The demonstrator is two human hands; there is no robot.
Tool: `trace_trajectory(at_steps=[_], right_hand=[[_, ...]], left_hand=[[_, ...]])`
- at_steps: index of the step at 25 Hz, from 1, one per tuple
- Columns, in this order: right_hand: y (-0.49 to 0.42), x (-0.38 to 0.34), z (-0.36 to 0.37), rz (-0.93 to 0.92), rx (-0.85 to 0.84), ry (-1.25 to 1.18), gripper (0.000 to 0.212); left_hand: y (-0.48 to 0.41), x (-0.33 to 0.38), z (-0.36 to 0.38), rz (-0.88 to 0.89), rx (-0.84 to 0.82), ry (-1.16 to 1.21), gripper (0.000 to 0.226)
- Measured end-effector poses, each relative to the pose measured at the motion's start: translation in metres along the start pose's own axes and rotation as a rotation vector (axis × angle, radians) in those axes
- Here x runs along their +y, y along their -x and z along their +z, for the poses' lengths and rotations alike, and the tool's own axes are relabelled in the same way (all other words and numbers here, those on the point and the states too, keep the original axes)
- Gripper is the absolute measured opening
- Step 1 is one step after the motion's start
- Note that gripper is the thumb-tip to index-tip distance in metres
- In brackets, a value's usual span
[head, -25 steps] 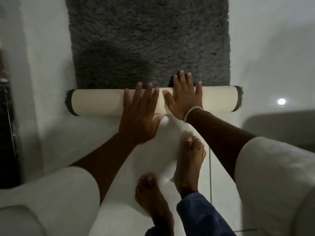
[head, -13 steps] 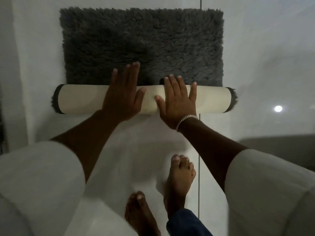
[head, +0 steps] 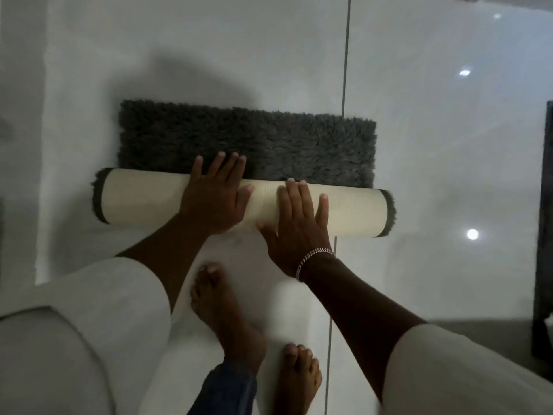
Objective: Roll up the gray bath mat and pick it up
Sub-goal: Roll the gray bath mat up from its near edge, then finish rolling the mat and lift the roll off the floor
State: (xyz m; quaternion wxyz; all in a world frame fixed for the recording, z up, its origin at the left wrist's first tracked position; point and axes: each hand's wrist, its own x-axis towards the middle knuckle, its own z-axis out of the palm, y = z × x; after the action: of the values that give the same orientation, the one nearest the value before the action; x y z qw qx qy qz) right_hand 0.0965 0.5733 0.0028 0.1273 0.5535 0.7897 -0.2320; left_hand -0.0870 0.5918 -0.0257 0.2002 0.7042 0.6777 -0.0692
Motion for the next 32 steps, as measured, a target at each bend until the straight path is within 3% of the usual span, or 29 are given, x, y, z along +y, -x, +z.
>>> trace_trajectory(at_steps=[3,6,10,13,15,18,20,22,23,24,26,28,30,32], right_hand=[[-0.054,0.007,-0.012,0.013,-0.048,0.015,0.075],[-0.104,0.013,-0.04,0.045,-0.079,0.041,0.071],[-0.101,0.0,-0.064,0.105,0.177,-0.079,0.054],[-0.102,0.005,-0.079,-0.014,0.033,0.006,0.066],[-0.141,0.014,-0.092,-0.037,-0.062,0.057,0.069],[-0.194,0.028,-0.112,-0.055,-0.201,0.047,0.059],[-0.22,0.027,-0.125,-0.07,-0.231,-0.055,0.05],[-0.233,0.017,-0.132,-0.054,-0.113,-0.236,0.037],[-0.242,0.007,-0.136,-0.058,-0.084,-0.259,0.034],[-0.249,0.002,-0.14,-0.044,-0.11,-0.252,0.033],[-0.263,-0.004,-0.157,0.044,-0.282,-0.327,0.027],[-0.265,-0.017,-0.182,0.1,-0.451,-0.54,0.054],[-0.257,-0.031,-0.207,0.047,-0.415,-0.646,0.084],[-0.258,-0.056,-0.23,0.007,-0.42,-0.76,0.098]], left_hand=[[-0.007,0.003,-0.011,0.053,0.276,0.008,0.055],[0.004,0.011,-0.011,0.111,0.201,-0.062,0.062],[-0.048,0.003,-0.037,-0.055,0.083,-0.056,0.068],[-0.098,-0.006,-0.06,-0.061,0.05,-0.053,0.069],[-0.114,-0.009,-0.074,-0.129,0.152,-0.008,0.066],[-0.098,0.003,-0.081,-0.494,0.537,0.279,0.069],[-0.074,0.018,-0.079,-0.86,0.645,0.598,0.072],[-0.077,0.02,-0.073,-1.302,0.591,1.357,0.064],[-0.085,0.018,-0.073,-1.401,0.481,1.825,0.064],[-0.093,0.018,-0.072,-1.361,0.355,2.194,0.069],[-0.107,0.017,-0.083,-1.224,0.375,2.519,0.067],[-0.114,0.013,-0.103,-1.166,0.531,2.538,0.052],[-0.116,-0.002,-0.135,-1.081,0.614,2.454,0.044],[-0.116,-0.03,-0.173,-0.969,0.667,2.335,0.047]])
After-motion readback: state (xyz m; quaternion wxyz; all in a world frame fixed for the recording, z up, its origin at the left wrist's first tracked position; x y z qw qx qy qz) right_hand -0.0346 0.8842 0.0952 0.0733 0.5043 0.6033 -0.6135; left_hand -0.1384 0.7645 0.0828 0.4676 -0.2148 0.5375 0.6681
